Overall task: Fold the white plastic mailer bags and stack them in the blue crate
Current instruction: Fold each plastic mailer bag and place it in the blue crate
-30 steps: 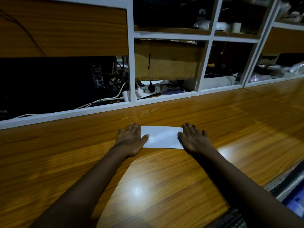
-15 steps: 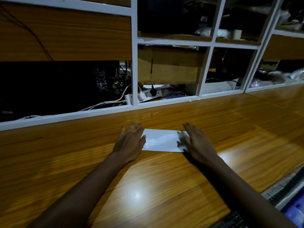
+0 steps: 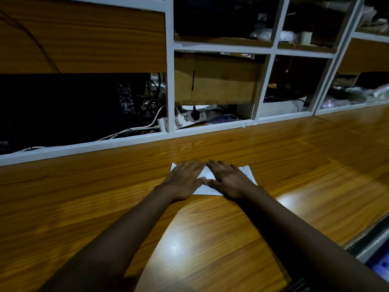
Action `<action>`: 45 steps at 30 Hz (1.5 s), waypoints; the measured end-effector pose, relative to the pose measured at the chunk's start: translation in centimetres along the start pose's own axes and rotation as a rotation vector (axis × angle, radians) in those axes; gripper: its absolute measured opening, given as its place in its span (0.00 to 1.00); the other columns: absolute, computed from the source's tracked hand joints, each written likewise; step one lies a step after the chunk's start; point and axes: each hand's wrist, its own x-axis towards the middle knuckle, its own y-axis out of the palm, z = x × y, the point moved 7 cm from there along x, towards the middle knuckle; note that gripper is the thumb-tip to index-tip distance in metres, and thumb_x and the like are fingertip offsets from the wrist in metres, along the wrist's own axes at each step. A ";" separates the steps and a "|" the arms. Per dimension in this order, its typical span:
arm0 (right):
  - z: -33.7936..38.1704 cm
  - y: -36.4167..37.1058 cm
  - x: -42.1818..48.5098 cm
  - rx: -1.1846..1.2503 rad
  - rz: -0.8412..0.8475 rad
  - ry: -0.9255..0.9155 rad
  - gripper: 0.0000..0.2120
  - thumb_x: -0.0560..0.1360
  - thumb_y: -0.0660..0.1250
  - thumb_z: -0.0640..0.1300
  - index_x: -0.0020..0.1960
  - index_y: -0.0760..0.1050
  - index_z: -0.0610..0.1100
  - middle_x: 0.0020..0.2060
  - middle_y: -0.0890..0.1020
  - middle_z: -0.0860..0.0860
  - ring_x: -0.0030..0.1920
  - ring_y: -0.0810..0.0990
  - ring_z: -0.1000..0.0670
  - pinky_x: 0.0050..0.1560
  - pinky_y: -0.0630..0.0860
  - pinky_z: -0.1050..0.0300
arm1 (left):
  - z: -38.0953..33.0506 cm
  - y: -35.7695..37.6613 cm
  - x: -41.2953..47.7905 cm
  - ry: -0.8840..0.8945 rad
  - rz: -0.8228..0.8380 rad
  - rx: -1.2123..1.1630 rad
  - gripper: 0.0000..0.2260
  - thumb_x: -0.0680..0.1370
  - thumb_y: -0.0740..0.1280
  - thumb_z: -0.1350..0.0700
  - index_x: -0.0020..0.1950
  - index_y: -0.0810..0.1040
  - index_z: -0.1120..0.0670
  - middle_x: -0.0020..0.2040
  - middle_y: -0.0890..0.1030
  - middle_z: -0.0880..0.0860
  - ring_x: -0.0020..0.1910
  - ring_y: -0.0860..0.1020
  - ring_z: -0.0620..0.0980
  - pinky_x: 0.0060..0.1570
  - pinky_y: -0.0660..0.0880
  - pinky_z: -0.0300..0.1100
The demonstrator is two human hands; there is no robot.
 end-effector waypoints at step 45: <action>0.1 -1.0 -8.4 -0.317 -0.147 0.134 0.30 0.78 0.48 0.52 0.62 0.76 0.32 0.66 0.74 0.31 0.67 0.71 0.27 0.59 0.69 0.23 | -0.9 -1.8 -7.0 -0.144 -0.106 0.199 0.27 0.85 0.45 0.47 0.81 0.45 0.56 0.81 0.45 0.55 0.80 0.43 0.53 0.77 0.42 0.58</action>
